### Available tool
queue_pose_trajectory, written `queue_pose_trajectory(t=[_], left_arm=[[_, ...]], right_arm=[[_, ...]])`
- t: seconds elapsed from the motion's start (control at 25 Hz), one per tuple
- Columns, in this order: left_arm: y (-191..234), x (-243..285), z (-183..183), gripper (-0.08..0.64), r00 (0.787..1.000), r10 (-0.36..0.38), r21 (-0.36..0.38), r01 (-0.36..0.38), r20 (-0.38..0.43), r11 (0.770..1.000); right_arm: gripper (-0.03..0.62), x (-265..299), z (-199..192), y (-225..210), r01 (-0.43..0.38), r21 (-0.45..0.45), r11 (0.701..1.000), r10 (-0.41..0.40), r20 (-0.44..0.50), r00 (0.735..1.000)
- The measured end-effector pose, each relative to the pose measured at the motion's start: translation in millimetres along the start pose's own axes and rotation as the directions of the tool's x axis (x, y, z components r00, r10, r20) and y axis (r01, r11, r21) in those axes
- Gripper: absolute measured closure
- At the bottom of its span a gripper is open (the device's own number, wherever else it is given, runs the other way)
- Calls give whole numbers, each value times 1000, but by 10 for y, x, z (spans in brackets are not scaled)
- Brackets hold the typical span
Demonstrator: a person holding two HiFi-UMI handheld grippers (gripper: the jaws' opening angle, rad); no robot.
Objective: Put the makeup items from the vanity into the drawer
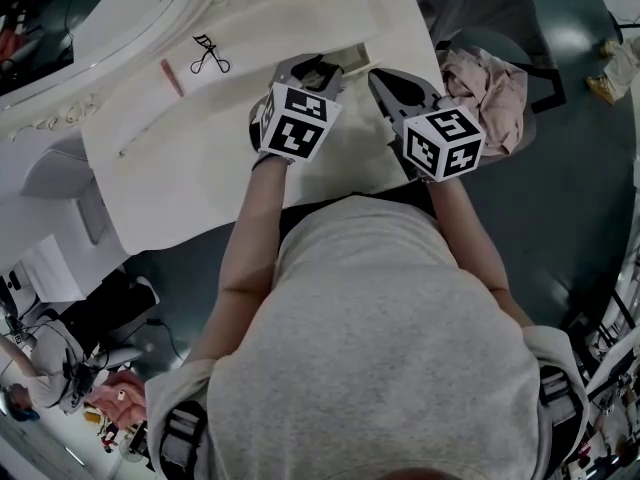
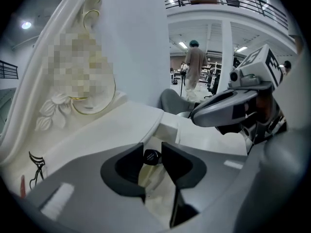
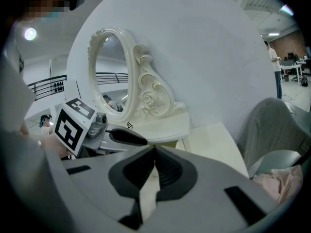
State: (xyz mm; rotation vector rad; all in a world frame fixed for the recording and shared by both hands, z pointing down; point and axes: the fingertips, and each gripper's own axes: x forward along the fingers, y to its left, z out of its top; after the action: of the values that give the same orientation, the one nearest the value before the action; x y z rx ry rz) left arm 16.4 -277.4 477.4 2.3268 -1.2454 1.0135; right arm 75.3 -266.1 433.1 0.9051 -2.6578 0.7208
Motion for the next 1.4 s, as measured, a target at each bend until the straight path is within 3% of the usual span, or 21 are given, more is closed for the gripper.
queue_pose_trajectory(t=[0.6,1.08,1.4], left_arm=[[162,-117,-138,447,998,60,43,-58,-28,997],[177,-166,-167,448,998,53,46,-53,-13,998],[190,-225,-199,448,998,58,-14,-58,23,998]], right_arm=[[584,6,-1,32,-11,-6,1000,11,-9,1000],[583,-10,-11,59,-11,-19,1000,10,-11,1000],[583,19,-1,128,-11,-21,1000,10,-17,1000]])
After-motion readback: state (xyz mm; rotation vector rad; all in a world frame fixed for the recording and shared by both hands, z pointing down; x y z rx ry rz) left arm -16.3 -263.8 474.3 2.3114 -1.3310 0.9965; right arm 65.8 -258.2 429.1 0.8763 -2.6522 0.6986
